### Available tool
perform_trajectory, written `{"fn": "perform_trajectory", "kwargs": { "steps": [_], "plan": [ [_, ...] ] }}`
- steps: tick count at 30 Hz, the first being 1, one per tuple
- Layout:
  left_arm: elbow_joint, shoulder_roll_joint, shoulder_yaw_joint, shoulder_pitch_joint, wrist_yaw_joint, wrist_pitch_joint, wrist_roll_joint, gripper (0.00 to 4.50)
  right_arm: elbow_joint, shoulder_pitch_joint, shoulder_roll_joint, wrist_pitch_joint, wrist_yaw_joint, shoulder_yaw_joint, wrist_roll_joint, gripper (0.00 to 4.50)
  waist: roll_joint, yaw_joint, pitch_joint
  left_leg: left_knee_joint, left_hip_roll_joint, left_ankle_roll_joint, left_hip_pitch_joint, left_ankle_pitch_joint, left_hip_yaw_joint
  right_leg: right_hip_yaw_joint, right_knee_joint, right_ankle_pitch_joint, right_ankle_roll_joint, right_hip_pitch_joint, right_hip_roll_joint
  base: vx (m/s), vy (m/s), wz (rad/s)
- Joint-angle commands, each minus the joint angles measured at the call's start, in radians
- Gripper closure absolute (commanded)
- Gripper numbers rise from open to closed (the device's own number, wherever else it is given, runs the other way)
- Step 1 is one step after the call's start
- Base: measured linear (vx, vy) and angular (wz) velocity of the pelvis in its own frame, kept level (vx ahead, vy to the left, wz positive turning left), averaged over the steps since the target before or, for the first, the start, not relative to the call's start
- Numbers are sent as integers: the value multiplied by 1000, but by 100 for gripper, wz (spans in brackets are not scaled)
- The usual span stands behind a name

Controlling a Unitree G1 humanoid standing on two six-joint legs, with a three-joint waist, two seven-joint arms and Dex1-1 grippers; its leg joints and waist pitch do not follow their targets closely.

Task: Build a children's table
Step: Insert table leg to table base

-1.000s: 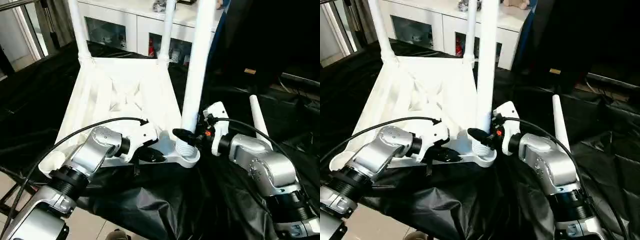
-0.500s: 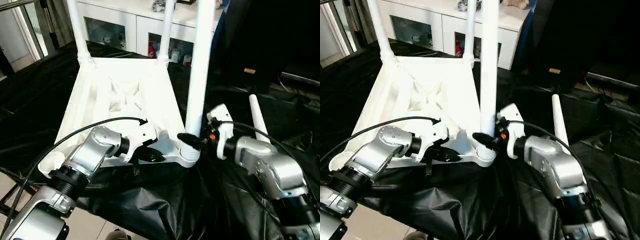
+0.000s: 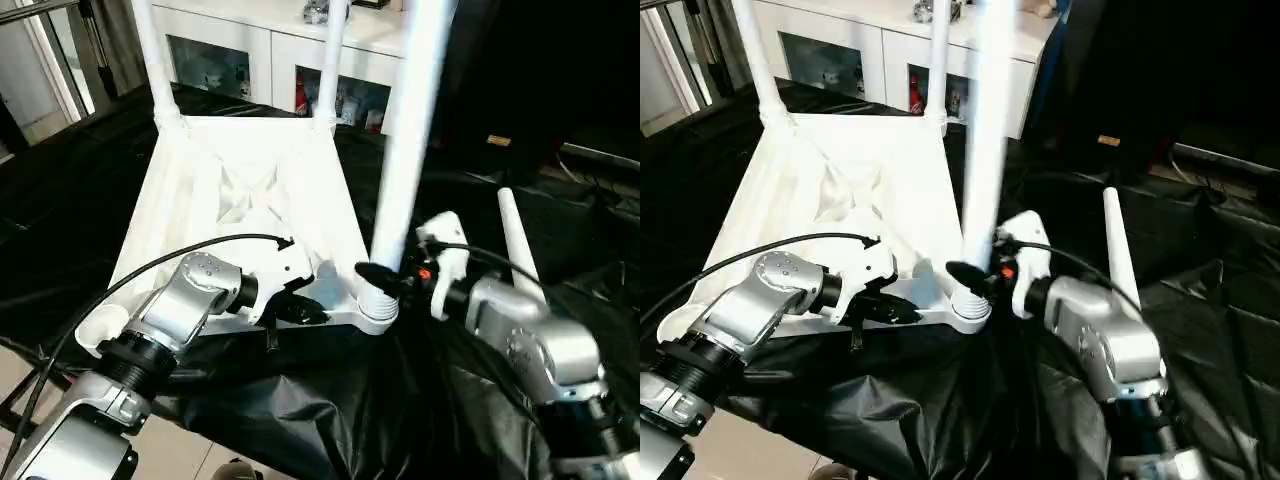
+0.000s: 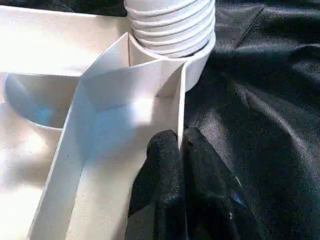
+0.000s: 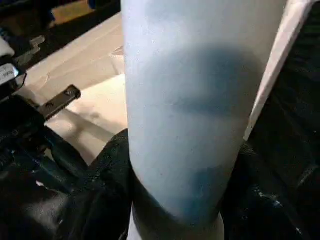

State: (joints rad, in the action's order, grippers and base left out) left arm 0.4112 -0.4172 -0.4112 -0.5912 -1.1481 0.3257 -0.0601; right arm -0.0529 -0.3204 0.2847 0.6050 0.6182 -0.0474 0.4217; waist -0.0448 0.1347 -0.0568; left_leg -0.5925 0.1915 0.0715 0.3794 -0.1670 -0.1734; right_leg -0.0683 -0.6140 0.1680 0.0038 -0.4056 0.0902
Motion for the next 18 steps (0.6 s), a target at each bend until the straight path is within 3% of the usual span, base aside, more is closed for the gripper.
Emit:
{"fn": "perform_trajectory", "kwargs": {
  "steps": [1, 3, 7, 8, 10, 13, 14, 15, 16, 18],
  "plan": [
    [4, 2, 7, -15, 2, 9, 7, 450, -30, 26, -8, -24, -17, 49, 16, 261, 19, 2, 66, 87, 38, 61, -25, -354, 15, 44, 83, 322, -161, 37, 65, 0, 0, 0],
    [12, 5, 10, -21, 9, 7, 10, 450, -61, 70, -39, -59, -27, 83, 34, 261, 17, 2, 67, 88, 37, 60, -22, -349, 16, 43, 82, 322, -161, 40, 66, 0, 0, 0],
    [28, 9, 15, -33, 18, 3, 16, 450, -107, 125, -82, -123, -30, 99, 29, 261, 24, 2, 64, 91, 38, 58, -24, -373, 17, 42, 85, 331, -162, 37, 63, 0, 0, 0],
    [31, 10, 15, -35, 20, 2, 17, 450, -116, 134, -94, -137, -33, 106, 34, 261, 37, 4, 63, 92, 38, 62, -26, -388, 19, 42, 85, 344, -164, 35, 65, 0, 0, 0],
    [34, 10, 15, -37, 21, 0, 19, 450, -121, 142, -105, -146, -37, 115, 41, 261, 30, 3, 59, 94, 37, 65, -31, -442, 22, 41, 98, 430, -148, 33, 69, 0, 0, 0],
    [44, 13, 15, -42, 26, -4, 24, 450, -134, 176, -124, -176, -43, 125, 45, 261, 34, 4, 58, 97, 38, 64, -34, -464, 25, 41, 107, 482, -129, 32, 71, 0, 0, 0],
    [49, 15, 15, -44, 28, -7, 27, 450, -139, 187, -127, -192, -40, 121, 38, 261, 38, 5, 58, 97, 38, 65, -35, -468, 27, 41, 107, 484, -128, 33, 72, 0, 0, 0],
    [62, 18, 14, -49, 33, -13, 33, 450, -143, 216, -117, -253, -32, 86, -11, 261, 38, 5, 58, 97, 38, 64, -34, -470, 26, 41, 109, 486, -126, 32, 72, 0, 0, 0],
    [62, 18, 14, -49, 33, -13, 33, 450, -143, 216, -117, -253, -32, 86, -11, 261, 36, 5, 57, 98, 38, 62, -33, -472, 27, 41, 110, 487, -123, 31, 71, 0, 0, 0],
    [71, 21, 14, -53, 35, -19, 38, 450, -109, 242, -92, -318, -41, 24, -93, 261, 38, 3, 56, 99, 37, 60, -32, -479, 27, 41, 112, 511, -113, 31, 70, 0, 0, 0]
  ]
}}
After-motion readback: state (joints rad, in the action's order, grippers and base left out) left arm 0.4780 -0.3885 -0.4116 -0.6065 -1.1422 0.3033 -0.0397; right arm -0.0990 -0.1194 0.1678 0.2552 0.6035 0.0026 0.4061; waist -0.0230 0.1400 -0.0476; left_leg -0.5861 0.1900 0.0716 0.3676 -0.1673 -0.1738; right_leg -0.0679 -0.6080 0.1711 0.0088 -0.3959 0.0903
